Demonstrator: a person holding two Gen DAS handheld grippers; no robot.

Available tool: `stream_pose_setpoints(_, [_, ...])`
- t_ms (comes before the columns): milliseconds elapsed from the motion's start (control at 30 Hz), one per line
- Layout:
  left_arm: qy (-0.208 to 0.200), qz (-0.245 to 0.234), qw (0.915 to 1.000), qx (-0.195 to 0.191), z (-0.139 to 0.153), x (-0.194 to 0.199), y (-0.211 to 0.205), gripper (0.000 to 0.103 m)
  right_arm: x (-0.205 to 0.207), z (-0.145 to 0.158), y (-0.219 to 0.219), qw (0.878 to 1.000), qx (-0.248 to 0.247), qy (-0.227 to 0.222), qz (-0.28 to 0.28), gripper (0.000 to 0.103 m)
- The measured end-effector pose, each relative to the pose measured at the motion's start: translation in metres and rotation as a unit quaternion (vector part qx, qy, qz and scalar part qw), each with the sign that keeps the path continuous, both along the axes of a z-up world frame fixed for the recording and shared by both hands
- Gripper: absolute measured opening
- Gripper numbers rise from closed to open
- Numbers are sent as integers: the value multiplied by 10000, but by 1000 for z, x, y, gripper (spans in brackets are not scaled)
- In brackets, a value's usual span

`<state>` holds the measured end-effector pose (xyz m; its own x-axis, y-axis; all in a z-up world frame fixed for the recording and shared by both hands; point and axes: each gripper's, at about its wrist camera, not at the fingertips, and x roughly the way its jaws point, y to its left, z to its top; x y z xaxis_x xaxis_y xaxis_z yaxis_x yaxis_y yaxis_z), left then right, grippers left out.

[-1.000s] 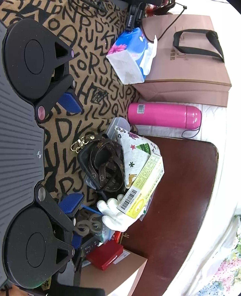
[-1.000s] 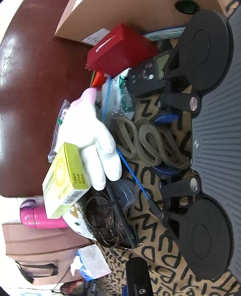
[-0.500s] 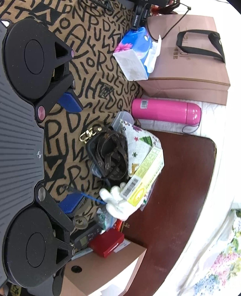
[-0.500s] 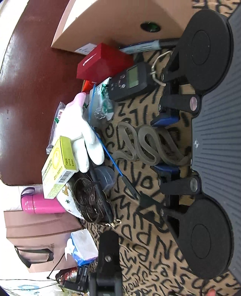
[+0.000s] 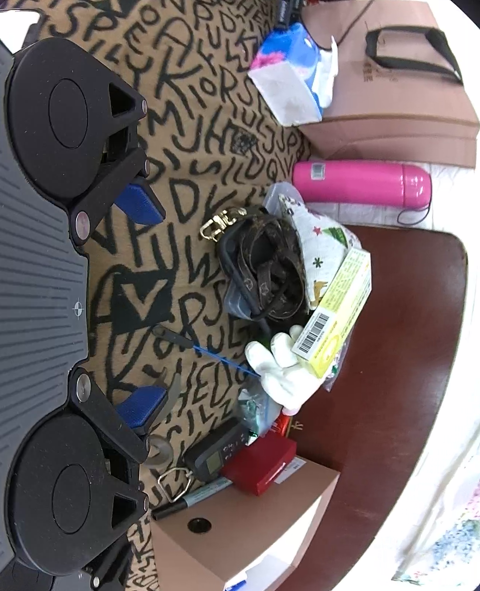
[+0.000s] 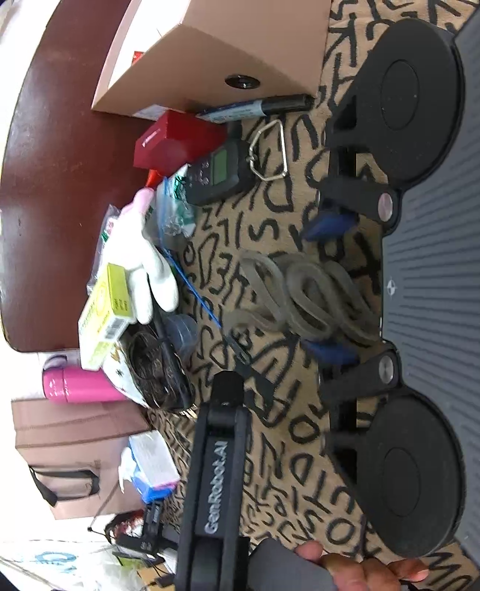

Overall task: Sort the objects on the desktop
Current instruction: 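Close the right gripper on the gray rubber bands and lift them, then grasp the blue net handle with the left gripper while the right holds the rubber bands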

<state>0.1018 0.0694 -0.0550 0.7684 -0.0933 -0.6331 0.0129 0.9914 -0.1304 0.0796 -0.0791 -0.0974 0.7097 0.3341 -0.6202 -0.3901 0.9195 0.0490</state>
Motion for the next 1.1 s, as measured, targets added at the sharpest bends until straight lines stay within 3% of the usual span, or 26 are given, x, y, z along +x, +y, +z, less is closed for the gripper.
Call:
stream_pose_setpoints(167, [113,-162,9998,41,-10,29,-3,99,9,-1,-3,10000,73,38,-23,68])
stream_pose_setpoints(400, [335,-391,9986,-151,-18,78,-14,87,16,-8,-7,9999,-16,136,-73,68])
stream_pose_setpoints(600, [419,-482,9978,197,-27,108,-35,81,19,-8,-14,9998,-10,155,-151,68])
stream_pose_setpoints(633, [409,-496,9975,308,-28,108,-39,74,19,-8,-14,9998,-19,152,-160,68])
stream_pose_setpoints(667, [375,-519,9970,430,-28,107,-41,35,20,-8,-13,9998,-34,150,-157,68])
stream_pose_setpoints(700, [355,-566,9965,492,-27,105,-42,17,20,-7,-13,9998,-29,161,-138,65])
stream_pose_setpoints(733, [366,-594,9964,484,-26,102,-41,13,20,-7,-13,9998,-12,183,-107,51])
stream_pose_setpoints(767, [389,-631,9963,433,-25,99,-40,2,19,-6,-13,9998,5,198,-83,48])
stream_pose_setpoints(1100, [307,-895,9954,155,-17,20,-35,0,-15,2,-37,9994,-2,308,-126,46])
